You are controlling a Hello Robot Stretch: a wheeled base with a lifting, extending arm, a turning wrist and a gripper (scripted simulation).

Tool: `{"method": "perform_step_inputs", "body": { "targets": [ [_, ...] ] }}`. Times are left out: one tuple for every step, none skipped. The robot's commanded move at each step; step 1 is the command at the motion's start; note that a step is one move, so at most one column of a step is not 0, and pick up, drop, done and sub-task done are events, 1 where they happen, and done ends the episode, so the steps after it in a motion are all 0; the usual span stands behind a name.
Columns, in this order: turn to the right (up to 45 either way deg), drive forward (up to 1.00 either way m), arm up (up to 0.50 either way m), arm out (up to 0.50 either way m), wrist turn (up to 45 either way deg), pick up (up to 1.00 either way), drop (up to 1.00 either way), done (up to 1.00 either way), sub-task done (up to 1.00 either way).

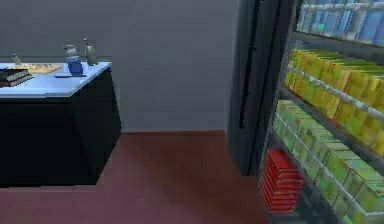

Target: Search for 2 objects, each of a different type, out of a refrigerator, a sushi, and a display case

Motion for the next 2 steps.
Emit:
{"method": "perform_step_inputs", "body": {
  "targets": [
    [0.0,0.75,0.00,0.00,0.0,0.00,0.00,0.00,0.00],
    [36.0,0.00,0.00,0.00,0.0,0.00,0.00,0.00,0.00]
  ]
}}
